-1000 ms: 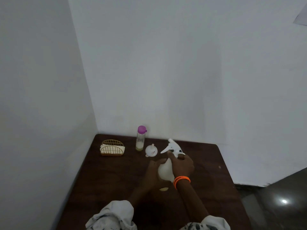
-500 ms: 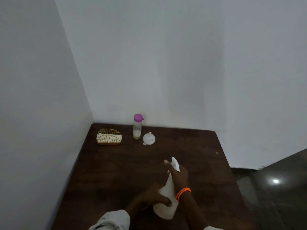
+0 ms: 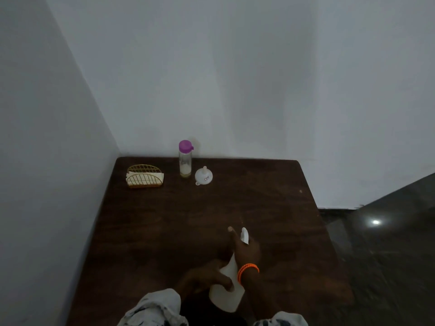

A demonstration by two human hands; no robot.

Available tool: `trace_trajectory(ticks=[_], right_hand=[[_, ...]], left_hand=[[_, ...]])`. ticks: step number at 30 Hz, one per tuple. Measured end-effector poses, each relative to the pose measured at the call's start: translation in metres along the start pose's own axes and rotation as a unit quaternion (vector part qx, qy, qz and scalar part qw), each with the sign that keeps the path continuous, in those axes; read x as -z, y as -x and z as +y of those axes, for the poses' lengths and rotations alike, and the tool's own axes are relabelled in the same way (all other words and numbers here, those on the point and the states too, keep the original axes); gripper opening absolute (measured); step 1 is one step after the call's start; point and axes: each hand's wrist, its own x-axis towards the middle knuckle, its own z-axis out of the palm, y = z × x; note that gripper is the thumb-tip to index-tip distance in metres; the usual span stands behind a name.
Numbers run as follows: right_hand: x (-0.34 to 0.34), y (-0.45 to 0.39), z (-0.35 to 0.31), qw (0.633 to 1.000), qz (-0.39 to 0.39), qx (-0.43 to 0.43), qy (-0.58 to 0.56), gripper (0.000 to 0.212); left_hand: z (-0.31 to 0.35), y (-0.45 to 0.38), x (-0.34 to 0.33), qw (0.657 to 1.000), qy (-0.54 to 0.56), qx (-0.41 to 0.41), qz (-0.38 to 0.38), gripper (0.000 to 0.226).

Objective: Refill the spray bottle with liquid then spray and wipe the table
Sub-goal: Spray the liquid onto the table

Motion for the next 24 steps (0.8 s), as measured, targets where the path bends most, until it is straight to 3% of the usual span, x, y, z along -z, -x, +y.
trace_trajectory(ticks=[6, 13, 16, 19, 21, 24], right_hand=[[0.002, -0.002, -0.003, 0.997, -0.065, 0.015, -0.025, 0.030], [-0.002, -0.002, -0.009, 0.999, -0.024, 0.024, -0.013, 0.036], [-0.004, -0.004, -0.012, 0.998, -0.052, 0.034, -0.020, 0.031], [-0.004, 0.001, -0.018, 0.991, -0.121, 0.046, -0.029, 0.020], [-0.007, 0.003, -0.018, 0.982, -0.181, 0.061, -0.012, 0.021], [-0.017, 0.000, -0.013, 0.970, -0.227, 0.067, 0.053, 0.046]], left_hand=[[0.006, 0.004, -0.002, 1.000, 0.017, -0.007, 0.008, 0.046], [0.012, 0.003, 0.006, 1.000, -0.006, -0.003, -0.006, 0.043], [0.013, 0.000, 0.007, 1.000, -0.006, -0.001, 0.003, 0.041], [0.012, 0.000, 0.005, 1.000, 0.003, -0.008, 0.024, 0.058], [0.010, 0.001, 0.001, 0.999, 0.009, -0.014, 0.039, 0.083], [0.008, 0.001, -0.005, 0.998, 0.007, -0.022, 0.067, 0.105]])
